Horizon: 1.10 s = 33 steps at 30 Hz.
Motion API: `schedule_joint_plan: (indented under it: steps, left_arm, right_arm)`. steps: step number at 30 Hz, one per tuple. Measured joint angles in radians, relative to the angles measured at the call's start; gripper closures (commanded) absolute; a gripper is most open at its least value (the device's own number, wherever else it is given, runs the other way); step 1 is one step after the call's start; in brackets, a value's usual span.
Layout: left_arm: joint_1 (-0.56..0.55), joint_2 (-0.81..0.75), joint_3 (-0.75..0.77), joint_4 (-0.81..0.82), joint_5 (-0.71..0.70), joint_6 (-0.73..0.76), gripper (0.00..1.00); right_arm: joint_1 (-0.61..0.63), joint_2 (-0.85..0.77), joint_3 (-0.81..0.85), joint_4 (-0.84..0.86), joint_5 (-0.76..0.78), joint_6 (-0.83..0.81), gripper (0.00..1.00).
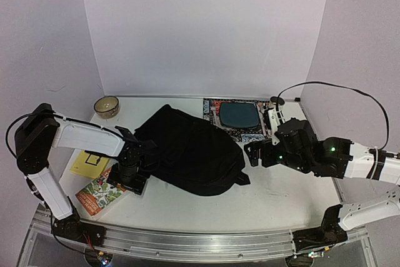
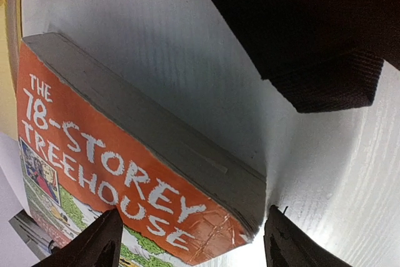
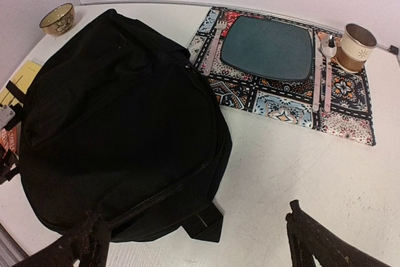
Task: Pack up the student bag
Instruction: Pick up the book at the corner of the board.
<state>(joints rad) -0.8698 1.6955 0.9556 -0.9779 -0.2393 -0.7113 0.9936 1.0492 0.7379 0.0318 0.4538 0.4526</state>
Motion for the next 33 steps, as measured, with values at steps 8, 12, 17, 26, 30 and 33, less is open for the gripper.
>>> schedule_joint_plan:
  steps: [8, 12, 17, 26, 30, 33]
  left_arm:
    - [-0.029, 0.083, 0.063, -0.063, -0.097, -0.016, 0.56]
    - [-0.035, 0.088, 0.081, -0.075, -0.124, -0.016, 0.77]
    - [-0.035, 0.081, 0.106, -0.105, -0.153, -0.008, 1.0]
    - [-0.035, 0.036, 0.11, -0.13, -0.182, -0.009, 1.0]
    - [-0.035, 0.002, 0.116, -0.145, -0.187, -0.024, 1.0]
    - [-0.033, -0.061, 0.137, -0.16, -0.191, -0.031, 1.0]
  right_arm:
    - [0.0, 0.0, -0.008, 0.002, 0.0, 0.0, 0.02]
    - [0.0, 0.0, -0.009, 0.003, 0.001, 0.0, 0.02]
    - [0.0, -0.001, -0.014, 0.006, 0.001, 0.0, 0.02]
    - [0.0, -0.001, -0.014, 0.007, -0.002, 0.0, 0.02]
    - [0.0, -0.001, -0.014, 0.01, -0.015, 0.0, 0.02]
    - [0.0, -0.001, -0.014, 0.016, -0.04, -0.006, 0.02]
